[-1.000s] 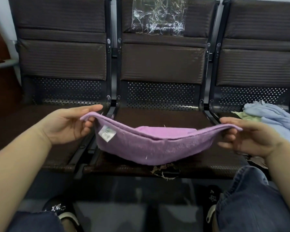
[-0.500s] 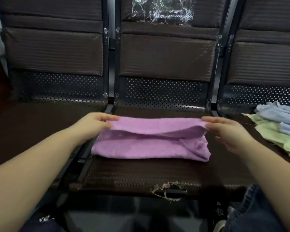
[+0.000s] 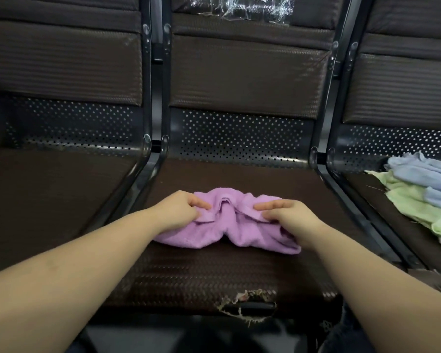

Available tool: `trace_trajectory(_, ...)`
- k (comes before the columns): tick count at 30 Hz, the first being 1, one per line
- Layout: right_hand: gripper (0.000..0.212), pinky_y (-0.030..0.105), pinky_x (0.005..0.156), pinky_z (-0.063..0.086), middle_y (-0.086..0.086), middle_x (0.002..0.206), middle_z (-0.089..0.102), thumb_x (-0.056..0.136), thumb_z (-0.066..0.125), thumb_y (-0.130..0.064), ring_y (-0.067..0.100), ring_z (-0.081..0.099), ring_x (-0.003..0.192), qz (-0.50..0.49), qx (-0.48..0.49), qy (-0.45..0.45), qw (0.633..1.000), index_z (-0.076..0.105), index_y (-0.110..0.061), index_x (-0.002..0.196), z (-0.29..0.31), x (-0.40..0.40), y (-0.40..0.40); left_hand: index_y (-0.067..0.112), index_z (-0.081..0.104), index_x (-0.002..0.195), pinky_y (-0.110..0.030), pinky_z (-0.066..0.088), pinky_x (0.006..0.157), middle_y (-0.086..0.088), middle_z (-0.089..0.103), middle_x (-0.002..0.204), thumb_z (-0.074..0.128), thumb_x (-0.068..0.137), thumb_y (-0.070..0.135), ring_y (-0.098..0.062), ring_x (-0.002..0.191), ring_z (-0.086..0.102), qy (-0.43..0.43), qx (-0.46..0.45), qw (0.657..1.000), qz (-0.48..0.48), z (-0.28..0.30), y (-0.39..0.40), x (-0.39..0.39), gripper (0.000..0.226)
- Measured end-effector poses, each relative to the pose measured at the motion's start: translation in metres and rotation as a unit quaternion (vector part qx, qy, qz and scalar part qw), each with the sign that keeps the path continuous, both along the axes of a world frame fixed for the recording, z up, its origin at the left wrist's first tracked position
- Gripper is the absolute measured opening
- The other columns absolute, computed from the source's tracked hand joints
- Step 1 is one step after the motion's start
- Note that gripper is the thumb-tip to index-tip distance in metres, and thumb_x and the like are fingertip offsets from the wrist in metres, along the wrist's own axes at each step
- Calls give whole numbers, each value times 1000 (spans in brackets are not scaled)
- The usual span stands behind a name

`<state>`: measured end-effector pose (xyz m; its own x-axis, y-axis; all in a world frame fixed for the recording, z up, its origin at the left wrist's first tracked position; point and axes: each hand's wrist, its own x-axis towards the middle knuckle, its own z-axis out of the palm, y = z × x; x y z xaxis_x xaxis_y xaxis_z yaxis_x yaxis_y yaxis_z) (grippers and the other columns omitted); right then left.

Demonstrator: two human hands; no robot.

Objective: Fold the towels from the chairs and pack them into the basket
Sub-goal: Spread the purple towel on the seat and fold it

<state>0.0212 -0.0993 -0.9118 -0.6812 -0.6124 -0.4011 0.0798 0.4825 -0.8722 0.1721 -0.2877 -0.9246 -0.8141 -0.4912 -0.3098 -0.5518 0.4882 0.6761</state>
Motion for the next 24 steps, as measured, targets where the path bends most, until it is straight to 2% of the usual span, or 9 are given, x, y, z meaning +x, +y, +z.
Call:
trace_trajectory(2,28,20,52,48,3,79,68,84,61,-1,9,54,51,12,4,3,1000,75,-22,74,-1,4,-4,34,67,116,-24,37,96,1,54,136,51,91,9,-13,120,50,-6,-12,1000,-18,-2,4,-2,38)
trace_trajectory(3,29,21,53,46,4,78,68,84,61,-1,12,53,52,15,4,2,1000,76,-22,70,-2,6,-5,35,66,117,-24,38,93,1,55,135,51,91,10,-14,118,51,-9,-22,999,-24,-3,6,-2,39)
trace_trajectory(6,36,32,76,48,5,80,70,82,61,3,20,58,78,7,-11,-15,1000,77,-21,61,1,6,-2,35,66,117,-18,40,75,-4,58,132,48,92,7,-18,111,56,-14,-44,999,-26,-1,8,2,42)
trace_trajectory(8,35,23,68,50,5,74,69,83,58,7,17,61,73,-4,-24,-24,999,75,-16,65,7,3,6,33,67,115,-16,36,62,-8,59,129,46,91,3,-18,103,59,-26,-52,998,-25,4,6,9,44)
trace_trajectory(11,26,16,46,47,6,66,66,85,55,9,8,59,51,-13,-26,-23,999,72,-9,78,18,-2,22,35,69,108,-20,39,75,-2,59,131,48,90,3,-17,108,57,-38,-58,997,-19,14,-1,26,42)
trace_trajectory(14,22,21,56,51,11,81,70,86,55,8,16,61,65,0,-6,-37,999,72,-7,82,26,-6,38,35,69,106,-23,41,87,1,58,132,52,90,5,-14,113,54,-48,-42,998,-5,26,-8,50,38)
trace_trajectory(18,21,27,57,34,13,81,65,86,56,5,19,47,65,61,50,-59,995,74,-6,83,30,1,55,38,71,94,-32,36,106,7,59,126,56,89,4,-13,120,51,-66,40,997,-17,37,-7,80,38)
trace_trajectory(22,19,25,58,43,12,86,64,87,57,0,19,51,71,142,120,-115,976,76,-6,84,39,13,70,20,76,93,-26,45,96,5,71,104,51,88,-10,-16,108,61,-70,185,980,-25,42,8,102,39)
trace_trajectory(24,14,24,59,50,11,85,67,78,67,0,18,57,71,178,152,-137,963,78,-8,79,46,21,77,13,76,96,-24,46,90,1,72,98,47,87,-14,-17,103,62,-89,227,969,-40,44,13,110,40)
